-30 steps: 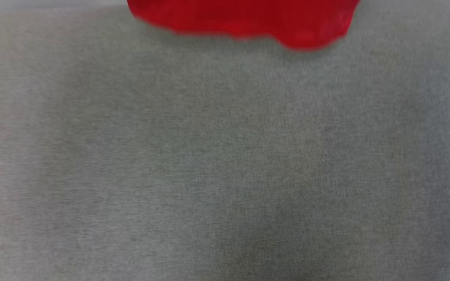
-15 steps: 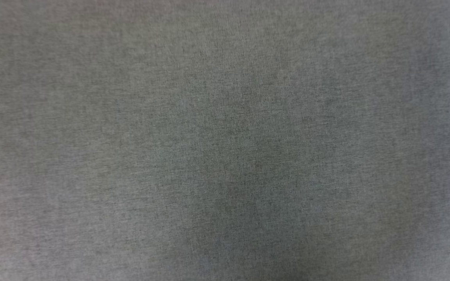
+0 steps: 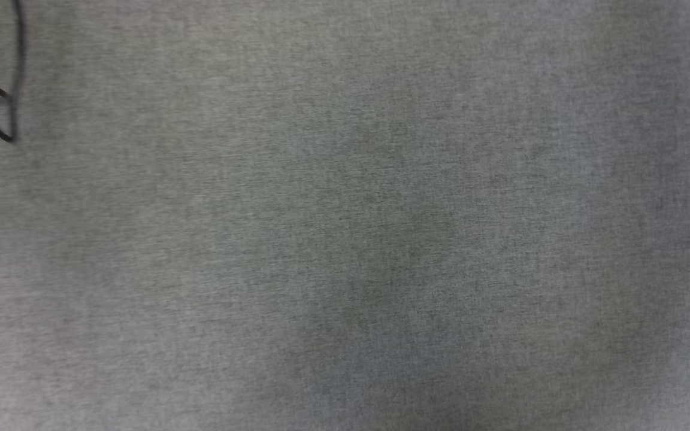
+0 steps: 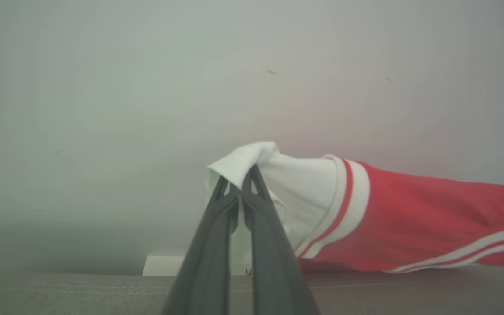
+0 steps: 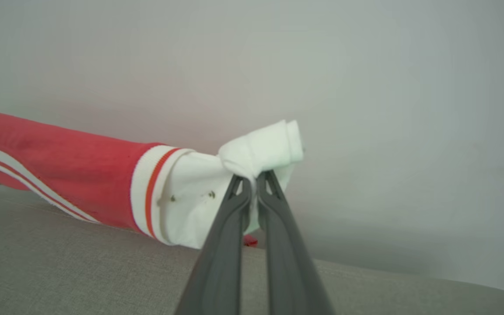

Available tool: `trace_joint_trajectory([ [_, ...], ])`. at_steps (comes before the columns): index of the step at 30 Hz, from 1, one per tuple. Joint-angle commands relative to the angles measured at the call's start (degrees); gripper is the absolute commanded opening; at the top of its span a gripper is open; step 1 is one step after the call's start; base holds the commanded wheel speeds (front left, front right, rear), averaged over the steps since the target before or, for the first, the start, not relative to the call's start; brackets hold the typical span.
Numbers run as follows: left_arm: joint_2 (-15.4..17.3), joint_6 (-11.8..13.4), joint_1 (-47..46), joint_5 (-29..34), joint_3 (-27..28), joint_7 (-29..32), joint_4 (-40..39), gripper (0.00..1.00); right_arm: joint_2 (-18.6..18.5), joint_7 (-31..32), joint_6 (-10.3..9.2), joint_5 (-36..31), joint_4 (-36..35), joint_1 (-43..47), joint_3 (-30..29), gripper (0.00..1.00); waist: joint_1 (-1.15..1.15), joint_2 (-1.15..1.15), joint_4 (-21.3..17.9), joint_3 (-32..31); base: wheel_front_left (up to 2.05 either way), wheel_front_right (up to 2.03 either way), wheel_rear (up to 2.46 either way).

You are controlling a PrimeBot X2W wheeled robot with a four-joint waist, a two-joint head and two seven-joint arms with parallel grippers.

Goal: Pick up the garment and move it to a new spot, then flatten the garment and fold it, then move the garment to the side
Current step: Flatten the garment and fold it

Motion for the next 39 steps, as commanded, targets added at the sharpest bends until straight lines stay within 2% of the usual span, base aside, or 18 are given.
trace_joint_trajectory([
  [1, -0.7, -0.46, 3.05, -0.88, 0.2, -1.05, 1.14, 0.0, -0.81, -1.09, -0.08, 0.73, 0.77, 2.88, 0.24, 0.0, -0.01, 0.0, 0.8, -1.17, 0.0, 0.0, 0.0],
  [8, -4.24, -2.01, 14.6, -4.8, -0.5, -3.82, 2.59, 0.0, -2.74, -3.92, -0.08, 4.84, -1.55, 15.56, 1.84, 0.0, -0.01, 0.0, 3.02, -7.87, 0.0, 0.0, 0.0],
  [12, -4.87, -2.26, 21.23, -6.48, -0.64, -5.38, 1.7, 0.0, -3.55, -4.25, -0.08, 6.92, -4.83, 23.38, 1.91, 0.0, -0.01, 0.0, 3.51, -12.0, 0.0, 0.0, 0.0],
  [17, -4.28, -2.34, 32.29, -8.21, -1.3, -6.46, -1.3, 0.0, -5.49, -2.05, -0.09, 8.73, -12.92, 37.62, 1.56, 0.0, -0.01, 0.0, 3.91, -18.23, 0.0, 0.0, 0.0],
  [22, -2.32, -1.41, 43.03, -9.35, -1.29, -5.93, -7.37, 0.0, -7.31, 3.27, -0.1, 10.04, -25.08, 52.43, -0.34, 0.0, -0.01, 0.0, 4.1, -23.9, 0.0, 0.0, 0.0],
  [28, 1.02, 4.6, 58.68, -11.51, 0.27, -1.7, -20.83, 0.0, -6.56, 13.17, -0.11, 10.25, -40.14, 68.95, -4.24, 0.0, -0.01, 0.0, 3.55, -29.41, 0.0, 0.0, 0.0],
  [34, 4.03, 14.82, 77.25, -13.26, 2.15, 3.2, -40.15, 0.0, -3.15, 21.14, -0.11, 9.51, -51.35, 82.24, -8.76, 0.0, -0.01, 0.0, 3.45, -33.06, 0.0, 0.0, 0.0],
  [39, 6.44, 22.33, 90.52, -14.22, 2.92, 7.92, -53.29, 0.0, 0.13, 25.68, -0.11, 8.64, -56.51, 91.54, -11.52, 0.0, -0.01, 0.0, 3.79, -35.44, 0.0, 0.0, 0.0],
])
